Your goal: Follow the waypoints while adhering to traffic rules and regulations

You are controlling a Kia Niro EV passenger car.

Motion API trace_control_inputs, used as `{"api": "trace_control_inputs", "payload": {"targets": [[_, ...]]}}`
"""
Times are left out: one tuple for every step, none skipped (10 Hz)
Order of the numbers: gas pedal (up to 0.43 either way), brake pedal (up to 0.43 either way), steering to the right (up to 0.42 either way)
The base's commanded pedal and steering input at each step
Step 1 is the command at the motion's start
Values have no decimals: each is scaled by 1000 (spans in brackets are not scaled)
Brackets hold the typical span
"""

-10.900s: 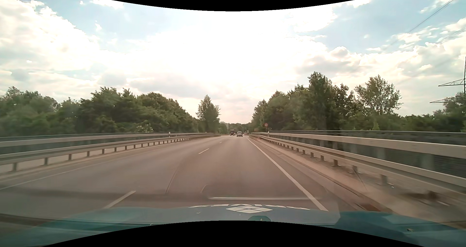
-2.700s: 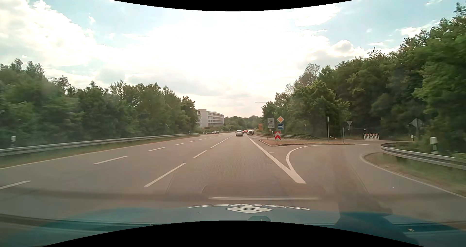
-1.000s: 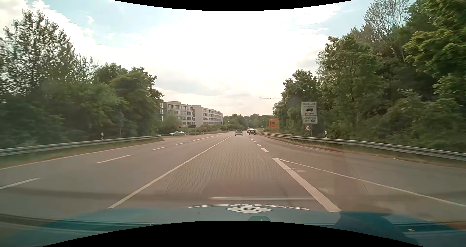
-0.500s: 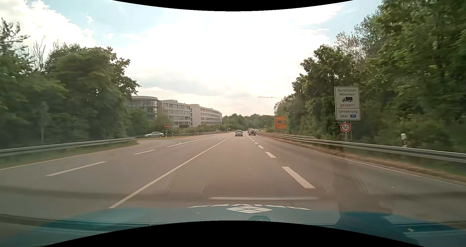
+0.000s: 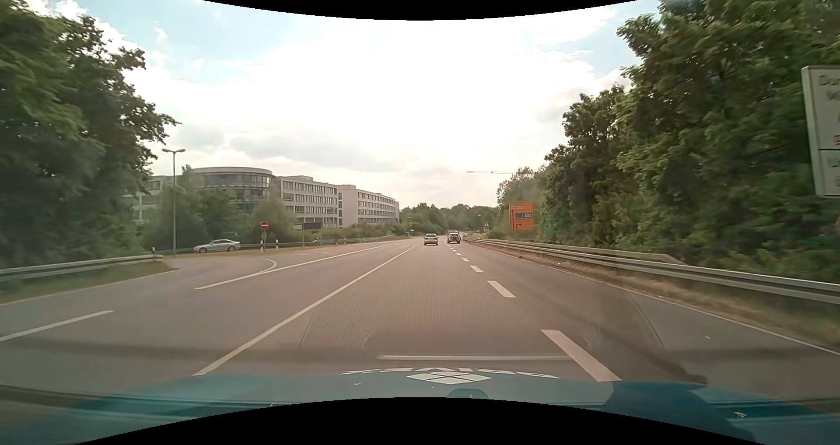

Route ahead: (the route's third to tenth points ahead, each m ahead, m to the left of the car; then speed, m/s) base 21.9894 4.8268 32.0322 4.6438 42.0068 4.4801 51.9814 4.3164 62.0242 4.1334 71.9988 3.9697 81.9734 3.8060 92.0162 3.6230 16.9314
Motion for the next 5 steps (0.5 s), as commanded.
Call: {"api": "trace_control_inputs", "payload": {"targets": [[138, 0, -2], [138, 0, -2], [138, 0, -2], [138, 0, -1], [138, 0, -1]]}}
